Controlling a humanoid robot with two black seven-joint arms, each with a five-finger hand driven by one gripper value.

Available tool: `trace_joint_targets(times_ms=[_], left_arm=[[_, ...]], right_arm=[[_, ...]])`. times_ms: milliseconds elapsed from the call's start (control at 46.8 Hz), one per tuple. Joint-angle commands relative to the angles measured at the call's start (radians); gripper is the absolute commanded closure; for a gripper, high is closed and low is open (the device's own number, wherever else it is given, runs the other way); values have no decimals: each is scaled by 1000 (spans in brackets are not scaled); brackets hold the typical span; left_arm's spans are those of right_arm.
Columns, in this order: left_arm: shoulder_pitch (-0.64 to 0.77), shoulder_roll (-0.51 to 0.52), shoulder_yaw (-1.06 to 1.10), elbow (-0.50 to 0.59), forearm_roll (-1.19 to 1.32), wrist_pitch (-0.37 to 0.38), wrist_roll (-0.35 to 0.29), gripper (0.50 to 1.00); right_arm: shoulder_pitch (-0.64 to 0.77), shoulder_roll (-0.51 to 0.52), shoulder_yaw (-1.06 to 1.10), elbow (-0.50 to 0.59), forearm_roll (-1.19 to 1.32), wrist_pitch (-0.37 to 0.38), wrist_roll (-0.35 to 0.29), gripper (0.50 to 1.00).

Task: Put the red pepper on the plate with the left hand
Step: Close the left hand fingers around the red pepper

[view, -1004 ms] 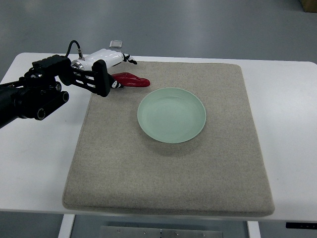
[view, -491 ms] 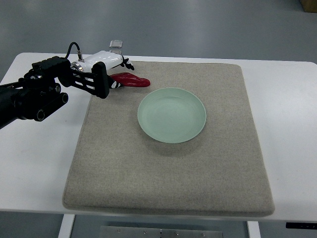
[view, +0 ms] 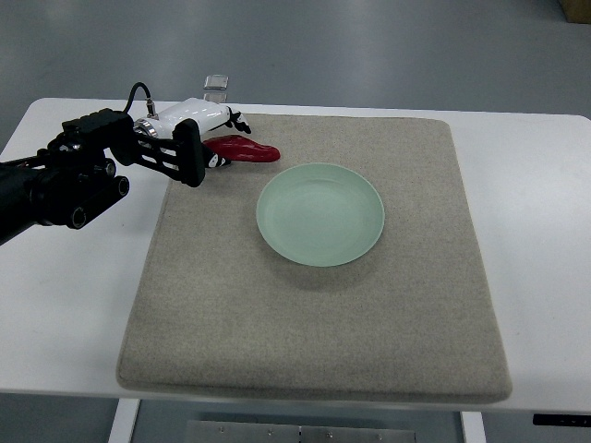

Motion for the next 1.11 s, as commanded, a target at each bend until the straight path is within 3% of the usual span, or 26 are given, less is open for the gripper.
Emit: trace_joint_targets(times_ms=[0,1089], left_arm=[[4,-4,3,2,0,3,0,744],[23,-46,2,49,-6,12,0,789]], right_arm=[[0,0,0,0,0,0,0,568],[0,0,0,0,0,0,0,568]])
